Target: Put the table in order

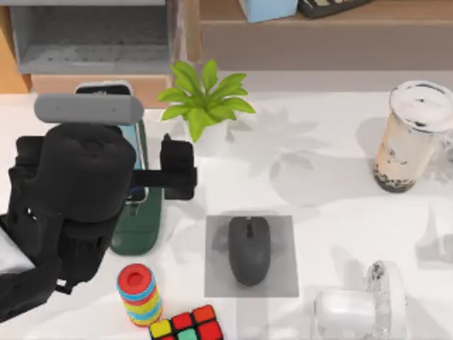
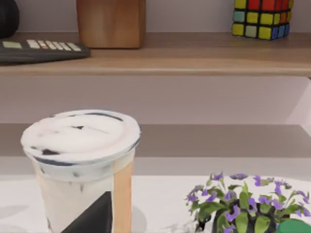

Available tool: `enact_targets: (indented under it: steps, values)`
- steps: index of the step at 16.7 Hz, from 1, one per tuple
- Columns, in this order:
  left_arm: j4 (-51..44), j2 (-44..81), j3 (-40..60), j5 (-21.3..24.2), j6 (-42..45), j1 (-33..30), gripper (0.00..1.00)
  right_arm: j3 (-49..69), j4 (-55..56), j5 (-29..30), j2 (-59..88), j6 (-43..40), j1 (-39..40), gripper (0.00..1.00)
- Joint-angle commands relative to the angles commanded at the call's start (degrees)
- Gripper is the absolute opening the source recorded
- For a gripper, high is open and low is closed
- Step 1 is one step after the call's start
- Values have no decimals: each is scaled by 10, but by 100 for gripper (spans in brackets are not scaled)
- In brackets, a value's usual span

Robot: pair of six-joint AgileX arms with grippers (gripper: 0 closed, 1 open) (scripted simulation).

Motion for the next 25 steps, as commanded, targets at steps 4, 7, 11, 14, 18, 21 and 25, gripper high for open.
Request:
enact_targets:
  steps: [4, 7, 11, 14, 18, 21, 25]
  values:
    - [-40, -6, -6, -19, -31, 11, 100, 0, 0, 0, 0, 0, 0, 100]
    - [-39, -3, -4, -18, -30, 9, 100, 0, 0, 0, 0, 0, 0, 100]
    - [-37, -39, -19, 1, -19, 30, 100, 0, 0, 0, 0, 0, 0, 100]
    - [-32, -110, -57, 44, 7, 79, 100, 0, 0, 0, 0, 0, 0, 100]
    - [-27, -246, -133, 129, 54, 177, 100, 0, 0, 0, 0, 0, 0, 100]
    - [-24, -371, -199, 200, 92, 260, 100, 0, 0, 0, 0, 0, 0, 100]
    - [-17, -533, -282, 292, 145, 368, 100, 0, 0, 0, 0, 0, 0, 100]
